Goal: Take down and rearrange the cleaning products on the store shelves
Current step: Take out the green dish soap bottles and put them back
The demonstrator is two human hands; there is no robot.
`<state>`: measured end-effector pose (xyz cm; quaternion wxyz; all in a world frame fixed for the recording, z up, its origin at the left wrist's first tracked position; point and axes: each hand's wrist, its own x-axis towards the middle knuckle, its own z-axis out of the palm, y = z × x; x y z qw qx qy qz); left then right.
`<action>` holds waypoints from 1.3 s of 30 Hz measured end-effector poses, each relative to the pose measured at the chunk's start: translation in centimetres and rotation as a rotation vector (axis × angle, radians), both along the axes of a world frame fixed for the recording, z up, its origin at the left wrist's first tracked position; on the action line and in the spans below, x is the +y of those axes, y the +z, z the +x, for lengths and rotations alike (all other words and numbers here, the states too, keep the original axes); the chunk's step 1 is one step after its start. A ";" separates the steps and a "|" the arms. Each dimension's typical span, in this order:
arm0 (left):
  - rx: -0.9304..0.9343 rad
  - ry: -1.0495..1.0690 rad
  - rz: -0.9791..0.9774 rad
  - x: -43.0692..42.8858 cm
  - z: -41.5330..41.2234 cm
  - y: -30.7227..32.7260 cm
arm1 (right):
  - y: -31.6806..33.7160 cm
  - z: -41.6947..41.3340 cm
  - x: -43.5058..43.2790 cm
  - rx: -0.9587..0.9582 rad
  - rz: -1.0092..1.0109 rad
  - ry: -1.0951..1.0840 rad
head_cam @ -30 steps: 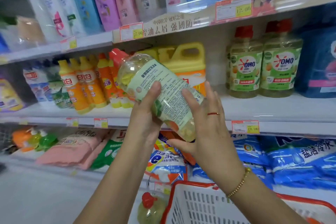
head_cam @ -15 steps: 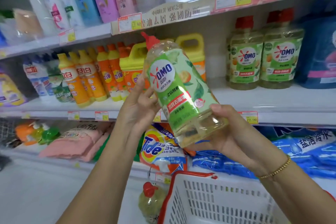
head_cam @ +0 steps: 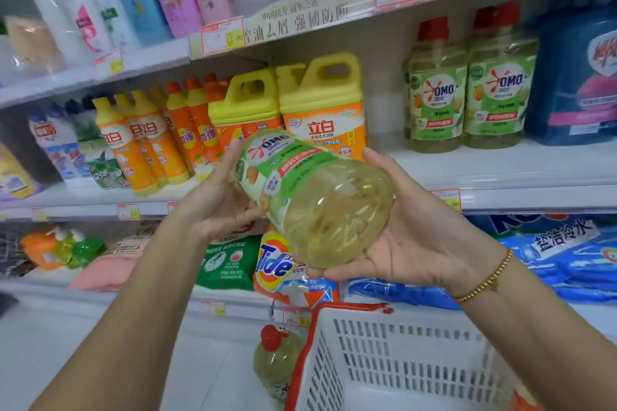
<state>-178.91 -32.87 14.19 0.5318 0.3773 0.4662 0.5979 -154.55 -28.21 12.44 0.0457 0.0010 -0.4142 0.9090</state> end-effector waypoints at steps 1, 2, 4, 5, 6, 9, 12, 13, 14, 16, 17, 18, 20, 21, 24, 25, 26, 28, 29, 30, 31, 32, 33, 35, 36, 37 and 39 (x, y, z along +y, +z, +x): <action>0.051 0.009 -0.002 -0.1 -0.2 0.2 | -0.6 -0.2 0.4 -0.007 0.032 0.013; 0.079 0.034 -0.006 -0.2 -0.7 0.2 | -1.3 -0.5 0.7 -0.021 0.069 0.019; 0.101 0.114 -0.005 -0.7 -1.3 0.2 | -2.9 -1.6 1.0 -0.088 0.148 -0.017; 0.124 0.148 0.005 -1.3 -1.8 0.0 | -3.8 -2.3 1.0 -0.144 0.200 -0.064; 0.182 0.164 0.024 -2.0 -2.2 -0.2 | -4.8 -3.0 1.0 -0.191 0.250 -0.112; 0.445 0.240 0.080 -5.0 -3.3 -1.4 | -8.1 -5.5 0.6 -0.224 0.338 -0.160; 0.576 0.270 0.081 -7.7 -3.8 -4.0 | -12.2 -7.7 0.0 -0.444 0.711 -0.272; 0.617 0.269 0.056 -8.4 -4.0 -5.3 | -13.7 -8.2 0.2 -0.513 0.954 -0.318; 0.665 0.271 0.020 -9.0 -4.5 -6.6 | -15.1 -8.6 0.4 -0.569 1.225 -0.329; 0.754 0.248 -0.061 -10.1 -5.5 -9.4 | -17.3 -9.0 0.6 -0.688 1.733 -0.274; 0.775 0.223 -0.100 -10.6 -6.0 -10.9 | -18.3 -9.0 0.7 -0.713 1.875 -0.247; 0.776 0.193 -0.136 -11.0 -6.5 -12.4 | -19.2 -9.0 0.9 -0.713 1.937 -0.219; 0.788 0.149 -0.198 -11.6 -6.8 -15.5 | -20.4 -9.2 0.9 -0.681 1.955 -0.168; 0.817 0.131 -0.219 -11.8 -6.7 -16.9 | -20.7 -9.4 0.7 -0.662 1.959 -0.145; 0.918 0.066 -0.263 -12.3 -6.3 -21.0 | -21.6 -9.9 0.2 -0.654 1.998 -0.117; 0.919 0.050 -0.272 -12.4 -6.2 -22.3 | -21.7 -10.0 0.2 -0.650 2.011 -0.131; 0.907 0.038 -0.277 -12.4 -6.0 -23.4 | -21.8 -10.0 0.3 -0.649 2.011 -0.149; 0.891 0.020 -0.272 -12.4 -5.7 -25.3 | -22.0 -10.2 0.4 -0.655 2.007 -0.165; 0.888 0.008 -0.270 -12.5 -5.5 -26.0 | -22.1 -10.2 0.4 -0.659 2.006 -0.164; 0.881 -0.003 -0.268 -12.5 -5.4 -26.6 | -22.1 -10.3 0.4 -0.666 2.004 -0.163; 0.872 -0.009 -0.267 -12.6 -5.2 -27.3 | -22.2 -10.3 0.3 -0.672 2.004 -0.164; 0.863 -0.008 -0.272 -12.8 -5.0 -27.9 | -22.2 -10.3 0.2 -0.678 2.008 -0.167; 0.858 -0.002 -0.278 -13.0 -4.8 -28.4 | -22.2 -10.4 0.1 -0.682 2.013 -0.170; 0.850 0.016 -0.276 -13.4 -4.2 -29.4 | -22.1 -10.4 -0.1 -0.690 2.017 -0.165; 0.848 0.026 -0.275 -13.5 -4.0 -29.9 | -22.1 -10.3 -0.1 -0.696 2.018 -0.159; 0.846 0.034 -0.276 -13.7 -3.8 -30.3 | -22.0 -10.3 -0.2 -0.698 2.019 -0.156; 0.833 0.061 -0.288 -14.0 -3.7 -30.9 | -21.9 -10.3 -0.2 -0.700 2.025 -0.158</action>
